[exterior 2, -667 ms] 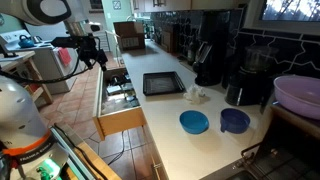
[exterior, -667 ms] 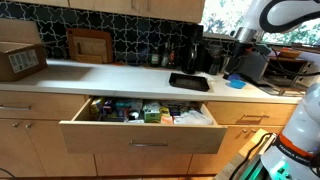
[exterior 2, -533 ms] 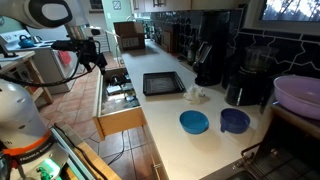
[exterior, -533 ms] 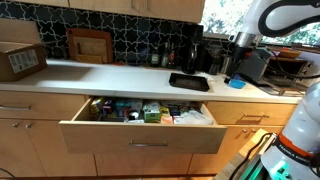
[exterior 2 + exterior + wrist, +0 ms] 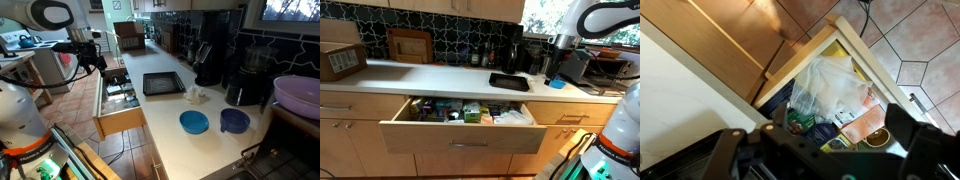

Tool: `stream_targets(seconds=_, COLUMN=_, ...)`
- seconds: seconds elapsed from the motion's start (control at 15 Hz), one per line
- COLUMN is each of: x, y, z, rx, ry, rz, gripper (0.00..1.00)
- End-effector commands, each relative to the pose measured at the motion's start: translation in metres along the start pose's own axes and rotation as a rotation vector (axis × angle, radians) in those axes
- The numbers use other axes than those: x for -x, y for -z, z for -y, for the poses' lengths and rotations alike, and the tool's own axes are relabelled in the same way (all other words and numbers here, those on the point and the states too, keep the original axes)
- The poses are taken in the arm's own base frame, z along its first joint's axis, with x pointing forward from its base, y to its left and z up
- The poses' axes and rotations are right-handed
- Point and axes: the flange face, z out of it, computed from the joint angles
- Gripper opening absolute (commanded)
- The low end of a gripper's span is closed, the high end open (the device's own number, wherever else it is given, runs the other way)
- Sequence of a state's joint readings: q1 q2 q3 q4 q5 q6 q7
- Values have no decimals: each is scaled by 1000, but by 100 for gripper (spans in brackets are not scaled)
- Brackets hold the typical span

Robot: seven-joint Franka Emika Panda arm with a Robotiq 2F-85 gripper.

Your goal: Remove the clear bag from the open drawer and put it on the counter

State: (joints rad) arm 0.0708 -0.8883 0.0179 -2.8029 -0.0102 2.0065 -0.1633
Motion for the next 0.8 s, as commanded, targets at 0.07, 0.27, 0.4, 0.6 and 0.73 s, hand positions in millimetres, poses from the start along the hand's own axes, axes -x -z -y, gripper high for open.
stream_targets(seconds=0.07, x=0, y=1, z=0, rx=0, ry=0, rz=1, gripper=100)
stream_targets(seconds=0.27, x=0, y=1, z=0, rx=0, ry=0, rz=1, gripper=100)
stream_targets(seconds=0.4, x=-8, y=-1, z=0, rx=27, ry=-10, rz=19, gripper=100)
stream_targets(seconds=0.6, x=-40, y=-11, z=15, rx=12, ry=22, rz=4, gripper=100)
stream_targets(seconds=0.73, x=-55, y=-31, z=26, rx=30, ry=-3, rz=38, gripper=100)
